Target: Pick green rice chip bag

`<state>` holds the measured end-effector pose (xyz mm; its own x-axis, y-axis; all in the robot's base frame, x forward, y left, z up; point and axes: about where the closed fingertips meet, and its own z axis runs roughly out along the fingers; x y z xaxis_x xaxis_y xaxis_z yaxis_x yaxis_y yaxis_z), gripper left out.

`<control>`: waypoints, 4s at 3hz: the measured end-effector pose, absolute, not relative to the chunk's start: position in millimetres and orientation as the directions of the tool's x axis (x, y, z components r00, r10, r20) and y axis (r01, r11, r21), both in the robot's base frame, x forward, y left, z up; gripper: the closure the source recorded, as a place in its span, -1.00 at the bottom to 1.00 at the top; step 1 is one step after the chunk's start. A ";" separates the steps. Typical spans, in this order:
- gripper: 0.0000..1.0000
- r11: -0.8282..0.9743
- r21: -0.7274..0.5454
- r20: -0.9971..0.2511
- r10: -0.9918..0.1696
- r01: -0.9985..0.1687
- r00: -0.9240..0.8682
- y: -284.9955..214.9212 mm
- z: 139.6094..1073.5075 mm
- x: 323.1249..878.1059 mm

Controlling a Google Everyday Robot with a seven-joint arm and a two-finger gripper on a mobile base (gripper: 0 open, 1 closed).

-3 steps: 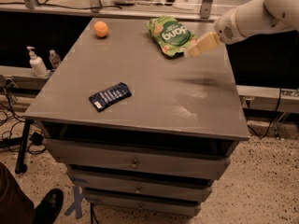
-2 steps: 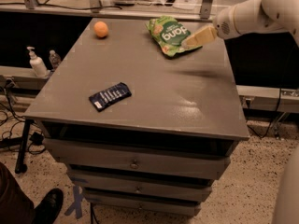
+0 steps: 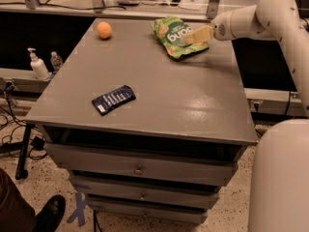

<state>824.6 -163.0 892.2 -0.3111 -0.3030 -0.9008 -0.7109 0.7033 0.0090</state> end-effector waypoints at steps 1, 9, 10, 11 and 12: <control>-1.00 0.692 0.054 -0.906 -0.269 -0.720 -0.327 -147.3 878.7 841.3; 1.00 0.649 0.041 -0.930 -0.253 -0.760 -0.266 -153.2 919.6 788.6; 1.00 0.666 0.016 -0.939 -0.246 -0.746 -0.240 -167.4 937.0 759.9; 1.00 0.689 -0.016 -0.949 -0.238 -0.724 -0.206 -182.6 955.0 732.0; 1.00 0.711 -0.048 -0.961 -0.225 -0.701 -0.162 -196.0 975.0 707.9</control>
Offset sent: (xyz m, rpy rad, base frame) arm 0.0417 0.0314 -0.0291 0.0870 0.0568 0.0396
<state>707.9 -196.0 975.0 -0.1619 -0.2250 -0.9608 -0.7012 0.7114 -0.0484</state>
